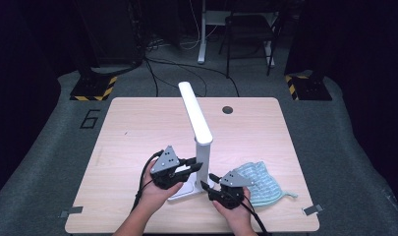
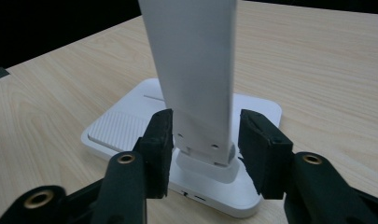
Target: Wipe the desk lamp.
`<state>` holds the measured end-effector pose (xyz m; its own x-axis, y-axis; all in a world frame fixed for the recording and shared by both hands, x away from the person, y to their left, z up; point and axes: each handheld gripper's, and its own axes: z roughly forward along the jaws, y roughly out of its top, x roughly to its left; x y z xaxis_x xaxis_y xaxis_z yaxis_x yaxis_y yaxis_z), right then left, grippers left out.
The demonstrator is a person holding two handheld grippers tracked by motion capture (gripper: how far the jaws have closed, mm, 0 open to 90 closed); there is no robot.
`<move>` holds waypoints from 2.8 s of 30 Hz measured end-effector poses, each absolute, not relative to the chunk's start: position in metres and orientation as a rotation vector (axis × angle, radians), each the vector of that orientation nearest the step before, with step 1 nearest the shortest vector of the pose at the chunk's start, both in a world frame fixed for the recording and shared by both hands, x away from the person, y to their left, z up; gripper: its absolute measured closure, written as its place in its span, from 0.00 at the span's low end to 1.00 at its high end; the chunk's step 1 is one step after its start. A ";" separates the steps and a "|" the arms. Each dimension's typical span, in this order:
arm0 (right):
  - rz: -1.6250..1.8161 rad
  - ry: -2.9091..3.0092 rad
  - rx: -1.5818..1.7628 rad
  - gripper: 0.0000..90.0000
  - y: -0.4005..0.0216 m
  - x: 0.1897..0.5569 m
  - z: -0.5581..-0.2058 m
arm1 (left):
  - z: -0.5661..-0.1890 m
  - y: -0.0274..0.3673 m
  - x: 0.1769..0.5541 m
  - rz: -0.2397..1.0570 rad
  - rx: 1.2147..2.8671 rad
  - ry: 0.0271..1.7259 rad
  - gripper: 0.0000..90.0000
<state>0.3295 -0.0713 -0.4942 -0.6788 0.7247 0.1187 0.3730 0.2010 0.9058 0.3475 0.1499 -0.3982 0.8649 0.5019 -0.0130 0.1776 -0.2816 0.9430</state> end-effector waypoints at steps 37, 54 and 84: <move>1.369 1.988 1.115 0.52 -0.061 0.336 -0.489 | -0.409 0.183 0.339 0.361 1.805 0.566 0.58; 1.381 1.950 1.168 0.56 -0.081 0.349 -0.484 | -0.421 0.191 0.337 0.360 1.818 0.589 0.56; 1.336 1.956 1.133 0.55 -0.064 0.361 -0.479 | -0.433 0.216 0.335 0.402 1.831 0.641 0.51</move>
